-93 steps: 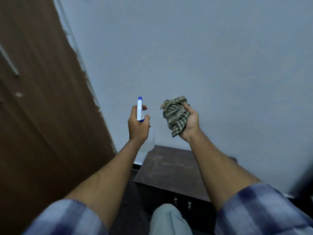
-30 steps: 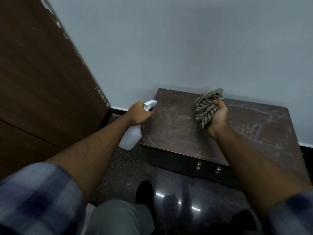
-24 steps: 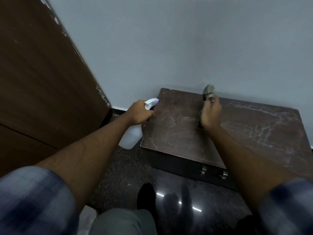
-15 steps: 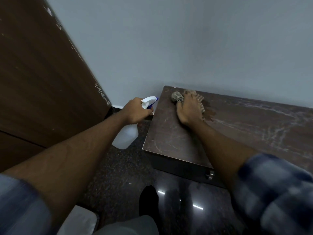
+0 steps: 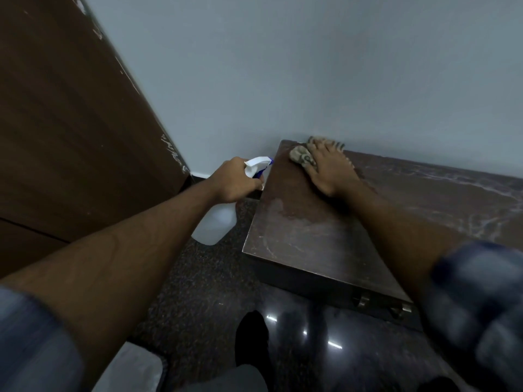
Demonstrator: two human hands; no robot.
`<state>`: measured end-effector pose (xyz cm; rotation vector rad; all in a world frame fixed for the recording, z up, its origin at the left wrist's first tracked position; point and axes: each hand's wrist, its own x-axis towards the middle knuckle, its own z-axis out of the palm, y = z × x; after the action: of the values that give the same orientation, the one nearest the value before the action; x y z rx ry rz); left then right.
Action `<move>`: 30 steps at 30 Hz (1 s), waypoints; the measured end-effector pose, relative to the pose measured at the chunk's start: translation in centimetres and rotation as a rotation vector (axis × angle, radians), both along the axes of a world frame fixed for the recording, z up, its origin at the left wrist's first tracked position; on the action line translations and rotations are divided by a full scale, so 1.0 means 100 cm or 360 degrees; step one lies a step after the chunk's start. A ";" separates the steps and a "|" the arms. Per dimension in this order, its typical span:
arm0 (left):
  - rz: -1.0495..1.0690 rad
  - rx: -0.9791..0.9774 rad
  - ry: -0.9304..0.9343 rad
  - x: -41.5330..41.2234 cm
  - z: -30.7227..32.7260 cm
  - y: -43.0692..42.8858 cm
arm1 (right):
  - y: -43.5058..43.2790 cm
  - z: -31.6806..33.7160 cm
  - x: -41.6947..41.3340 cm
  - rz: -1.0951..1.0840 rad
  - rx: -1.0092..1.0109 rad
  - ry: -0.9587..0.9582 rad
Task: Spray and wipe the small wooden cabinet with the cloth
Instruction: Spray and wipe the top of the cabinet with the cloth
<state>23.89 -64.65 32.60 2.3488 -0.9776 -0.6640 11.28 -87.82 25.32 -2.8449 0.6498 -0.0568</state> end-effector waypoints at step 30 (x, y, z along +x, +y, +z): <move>-0.0065 0.0072 0.0175 -0.047 0.015 0.026 | 0.027 -0.015 -0.136 -0.0464 0.0183 -0.0241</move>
<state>19.18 -62.06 34.13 2.3098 -0.9733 -0.8299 -2.37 -85.13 23.84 -2.5846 0.9925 -0.2701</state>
